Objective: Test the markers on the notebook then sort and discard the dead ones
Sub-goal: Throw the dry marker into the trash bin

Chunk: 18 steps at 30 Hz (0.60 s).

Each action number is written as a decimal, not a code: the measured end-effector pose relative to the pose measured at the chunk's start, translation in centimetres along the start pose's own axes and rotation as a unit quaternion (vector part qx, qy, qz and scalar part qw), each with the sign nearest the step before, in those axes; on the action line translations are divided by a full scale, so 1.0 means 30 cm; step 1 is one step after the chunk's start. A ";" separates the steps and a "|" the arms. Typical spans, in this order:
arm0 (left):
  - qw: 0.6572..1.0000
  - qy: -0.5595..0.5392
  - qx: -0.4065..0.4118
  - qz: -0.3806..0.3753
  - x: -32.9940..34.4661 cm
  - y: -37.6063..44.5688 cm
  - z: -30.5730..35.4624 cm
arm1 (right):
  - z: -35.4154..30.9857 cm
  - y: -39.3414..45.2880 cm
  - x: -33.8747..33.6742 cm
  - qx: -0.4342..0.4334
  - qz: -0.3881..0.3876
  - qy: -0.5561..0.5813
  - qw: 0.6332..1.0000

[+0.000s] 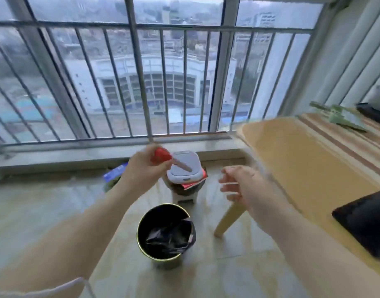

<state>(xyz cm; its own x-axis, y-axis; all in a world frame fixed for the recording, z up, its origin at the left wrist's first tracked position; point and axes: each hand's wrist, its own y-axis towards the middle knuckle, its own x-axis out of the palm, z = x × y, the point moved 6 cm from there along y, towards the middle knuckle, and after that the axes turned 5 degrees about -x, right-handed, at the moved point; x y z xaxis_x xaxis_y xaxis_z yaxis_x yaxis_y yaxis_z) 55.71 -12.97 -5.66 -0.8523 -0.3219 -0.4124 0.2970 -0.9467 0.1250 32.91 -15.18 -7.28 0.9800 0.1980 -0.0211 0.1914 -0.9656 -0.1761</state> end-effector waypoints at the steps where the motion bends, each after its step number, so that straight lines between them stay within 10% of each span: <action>1: 1.000 0.015 -0.026 0.007 -0.024 -0.007 -0.096 | 0.063 0.020 0.044 0.020 -0.012 -0.015 1.000; 11: 0.965 0.151 -0.201 -0.079 0.100 -0.051 -0.676 | 0.418 0.035 0.132 0.149 -0.026 -0.113 0.982; 18: 0.981 0.158 -0.022 -0.110 0.249 -0.024 -0.323 | 0.308 -0.005 0.044 0.101 -0.017 -0.189 0.977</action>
<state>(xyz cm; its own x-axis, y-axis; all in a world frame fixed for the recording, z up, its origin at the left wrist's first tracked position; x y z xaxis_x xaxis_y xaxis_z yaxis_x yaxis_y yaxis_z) 53.28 -14.53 -17.57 -0.7245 -0.0823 -0.6843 0.1456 -0.9887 -0.0353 33.66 -13.24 -16.36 0.8759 0.3146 -0.3659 0.1719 -0.9119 -0.3727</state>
